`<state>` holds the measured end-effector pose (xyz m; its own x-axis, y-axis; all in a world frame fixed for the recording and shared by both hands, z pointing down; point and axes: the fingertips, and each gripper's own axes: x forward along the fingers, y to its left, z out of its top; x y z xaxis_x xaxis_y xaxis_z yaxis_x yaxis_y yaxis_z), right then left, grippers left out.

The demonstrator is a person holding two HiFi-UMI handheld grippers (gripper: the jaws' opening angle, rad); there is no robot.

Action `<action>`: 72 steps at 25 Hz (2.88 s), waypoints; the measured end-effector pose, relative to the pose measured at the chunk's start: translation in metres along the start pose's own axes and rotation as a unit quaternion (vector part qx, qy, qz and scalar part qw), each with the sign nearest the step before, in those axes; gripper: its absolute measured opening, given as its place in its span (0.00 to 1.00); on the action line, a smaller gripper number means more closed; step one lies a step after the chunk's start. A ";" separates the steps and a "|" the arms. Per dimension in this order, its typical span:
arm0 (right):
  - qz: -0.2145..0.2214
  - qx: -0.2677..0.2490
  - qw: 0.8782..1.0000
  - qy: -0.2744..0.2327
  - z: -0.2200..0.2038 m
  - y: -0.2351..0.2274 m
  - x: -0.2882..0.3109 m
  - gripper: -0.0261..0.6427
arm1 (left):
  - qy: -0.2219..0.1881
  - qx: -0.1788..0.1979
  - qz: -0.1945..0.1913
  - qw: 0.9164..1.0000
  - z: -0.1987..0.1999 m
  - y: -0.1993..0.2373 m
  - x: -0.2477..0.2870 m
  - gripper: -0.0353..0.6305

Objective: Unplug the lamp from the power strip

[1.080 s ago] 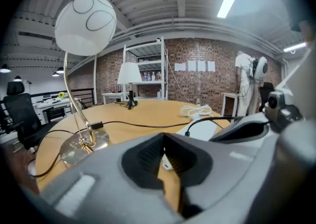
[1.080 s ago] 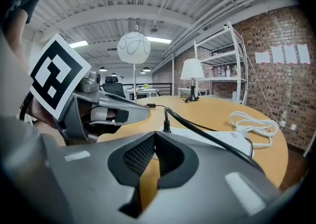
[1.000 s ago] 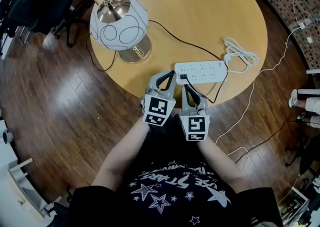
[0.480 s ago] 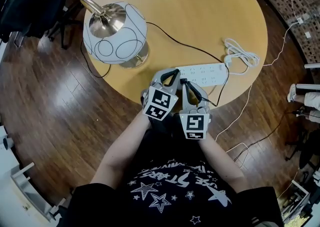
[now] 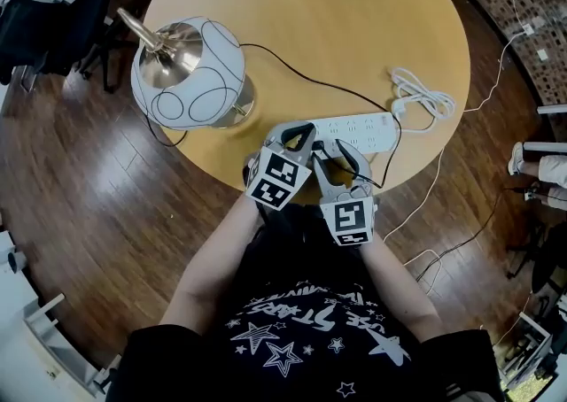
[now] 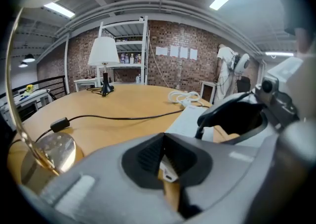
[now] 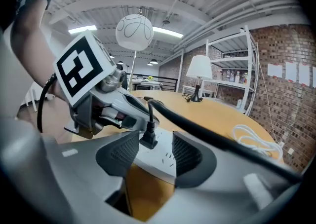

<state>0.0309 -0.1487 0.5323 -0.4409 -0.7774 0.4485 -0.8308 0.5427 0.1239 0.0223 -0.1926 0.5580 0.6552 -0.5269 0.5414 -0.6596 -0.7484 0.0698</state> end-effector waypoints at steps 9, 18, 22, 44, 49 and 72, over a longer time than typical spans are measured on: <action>0.059 -0.039 0.997 0.031 -0.001 0.014 0.013 0.31 | 0.019 0.009 -0.015 1.000 -0.004 0.001 0.006 0.06; 0.102 -0.047 0.992 0.063 -0.002 0.013 0.022 0.25 | 0.018 -0.025 -0.020 0.999 -0.002 0.004 0.004 0.06; 0.121 -0.057 0.988 0.070 -0.001 0.015 0.024 0.23 | 0.021 -0.036 -0.020 0.999 -0.003 0.006 0.004 0.06; 0.120 -0.005 0.992 0.031 -0.001 0.017 0.022 0.20 | 0.023 -0.048 -0.020 0.998 -0.003 0.007 0.005 0.06; 0.123 0.000 0.992 0.027 0.001 0.016 0.020 0.20 | 0.023 -0.049 -0.022 0.998 -0.003 0.007 0.005 0.06; 0.100 0.013 0.995 -0.013 0.027 -0.003 0.004 0.20 | -0.024 -0.039 0.021 0.999 0.004 0.014 0.002 0.06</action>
<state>0.0225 -0.1618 0.5103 -0.6070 -0.6628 0.4384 -0.7339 0.6792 0.0105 0.0153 -0.2057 0.5570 0.6426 -0.5772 0.5038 -0.7120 -0.6928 0.1143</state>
